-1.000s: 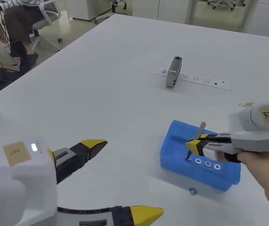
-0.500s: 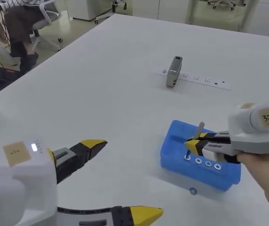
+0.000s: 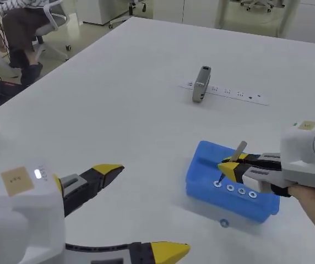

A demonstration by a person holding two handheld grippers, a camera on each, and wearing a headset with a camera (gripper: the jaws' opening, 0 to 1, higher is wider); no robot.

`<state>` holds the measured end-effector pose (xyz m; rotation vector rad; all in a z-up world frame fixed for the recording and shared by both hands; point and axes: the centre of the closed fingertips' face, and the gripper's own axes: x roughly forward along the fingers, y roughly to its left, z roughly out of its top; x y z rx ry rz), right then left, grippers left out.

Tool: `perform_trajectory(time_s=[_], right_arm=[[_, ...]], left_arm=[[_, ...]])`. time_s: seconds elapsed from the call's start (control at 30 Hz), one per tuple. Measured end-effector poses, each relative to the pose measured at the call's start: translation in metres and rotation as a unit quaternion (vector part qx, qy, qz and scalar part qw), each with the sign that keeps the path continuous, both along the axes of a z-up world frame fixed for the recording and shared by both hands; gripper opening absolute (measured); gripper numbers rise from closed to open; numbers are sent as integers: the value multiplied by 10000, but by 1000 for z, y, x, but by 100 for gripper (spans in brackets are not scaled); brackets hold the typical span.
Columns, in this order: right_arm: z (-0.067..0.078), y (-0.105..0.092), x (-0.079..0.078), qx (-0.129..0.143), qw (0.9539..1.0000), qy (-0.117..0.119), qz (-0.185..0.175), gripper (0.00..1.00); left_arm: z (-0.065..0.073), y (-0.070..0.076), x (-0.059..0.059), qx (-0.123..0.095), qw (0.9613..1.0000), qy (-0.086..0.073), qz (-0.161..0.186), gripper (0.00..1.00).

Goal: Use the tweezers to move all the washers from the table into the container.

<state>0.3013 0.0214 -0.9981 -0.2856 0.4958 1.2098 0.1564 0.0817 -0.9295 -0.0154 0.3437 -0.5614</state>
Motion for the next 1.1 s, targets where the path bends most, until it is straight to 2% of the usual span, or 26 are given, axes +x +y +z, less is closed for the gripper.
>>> perform_trajectory(time_s=[0.23,0.63,0.8,1.1], right_arm=[[18,-5,-12,221,9997,-101,-5,4],[35,-13,-34,519,9986,-100,2,4],[30,-15,-44,510,9987,0,58,4],[2,-21,-54,277,9991,331,-23,4]], left_arm=[[1,-3,1,6,10000,-7,-50,89],[2,-7,1,25,9999,-11,-146,89],[3,-9,1,26,9998,-22,-191,89],[3,-11,-1,47,9998,-32,-211,89]])
